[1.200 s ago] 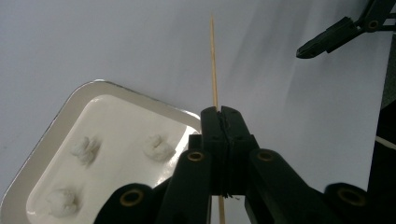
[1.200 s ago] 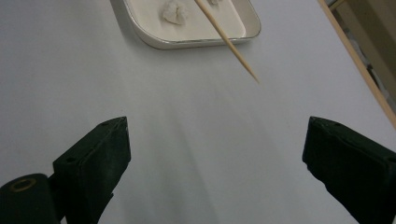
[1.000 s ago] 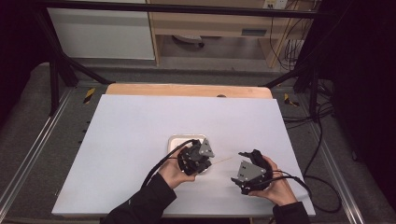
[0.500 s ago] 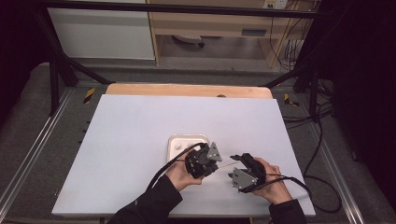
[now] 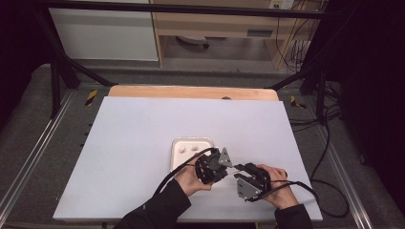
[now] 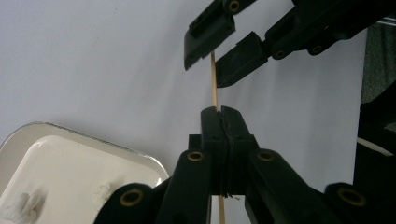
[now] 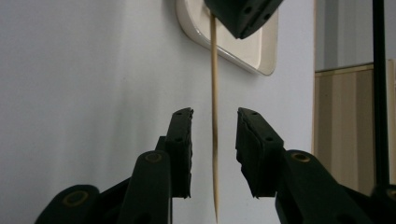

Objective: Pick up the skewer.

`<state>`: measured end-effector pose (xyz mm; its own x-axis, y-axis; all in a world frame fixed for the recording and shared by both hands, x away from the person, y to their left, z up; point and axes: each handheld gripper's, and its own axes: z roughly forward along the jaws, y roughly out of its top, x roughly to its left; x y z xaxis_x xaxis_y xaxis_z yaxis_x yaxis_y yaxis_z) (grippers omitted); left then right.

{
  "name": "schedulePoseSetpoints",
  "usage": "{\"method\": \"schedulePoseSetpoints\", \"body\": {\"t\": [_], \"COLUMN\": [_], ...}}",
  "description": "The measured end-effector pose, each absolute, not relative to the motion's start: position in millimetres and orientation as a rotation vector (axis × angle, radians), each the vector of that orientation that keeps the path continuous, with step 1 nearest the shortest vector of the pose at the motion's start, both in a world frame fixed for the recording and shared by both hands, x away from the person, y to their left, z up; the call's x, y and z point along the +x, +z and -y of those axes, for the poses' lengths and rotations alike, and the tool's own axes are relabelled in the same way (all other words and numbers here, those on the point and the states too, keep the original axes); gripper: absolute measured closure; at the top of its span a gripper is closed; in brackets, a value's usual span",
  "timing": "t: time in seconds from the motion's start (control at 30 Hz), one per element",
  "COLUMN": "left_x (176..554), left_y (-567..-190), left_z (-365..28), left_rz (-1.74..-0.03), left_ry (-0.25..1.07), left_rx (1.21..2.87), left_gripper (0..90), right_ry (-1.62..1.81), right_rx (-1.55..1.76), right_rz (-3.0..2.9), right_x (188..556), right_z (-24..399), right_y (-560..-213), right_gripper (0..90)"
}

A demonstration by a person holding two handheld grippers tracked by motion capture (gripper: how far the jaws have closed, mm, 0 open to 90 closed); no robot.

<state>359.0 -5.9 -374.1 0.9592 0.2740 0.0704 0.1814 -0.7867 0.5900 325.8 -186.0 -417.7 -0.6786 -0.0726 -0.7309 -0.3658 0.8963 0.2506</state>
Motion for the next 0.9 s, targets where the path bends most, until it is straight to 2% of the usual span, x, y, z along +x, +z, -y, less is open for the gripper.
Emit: {"method": "schedulePoseSetpoints", "body": {"t": [0.3, 0.6, 0.9], "left_x": [358.4, 358.0, 360.3], "left_y": [-375.0, -375.7, -375.3], "left_z": [8.7, 9.3, 7.6], "left_rz": [-0.308, -0.305, -0.322], "left_ry": [0.201, 0.202, 0.177], "left_rx": [2.513, 2.523, 2.515], "left_gripper": [89.1, 89.0, 88.8], "right_ry": [0.457, 0.459, 0.457], "right_rx": [-0.349, -0.369, -0.369], "right_rz": [-2.296, -2.301, -2.293], "right_x": [325.1, 326.0, 325.6], "right_z": [185.3, 185.2, 185.3], "right_y": [-421.2, -420.2, -419.2], "right_gripper": [75.4, 88.0, 89.1]}}
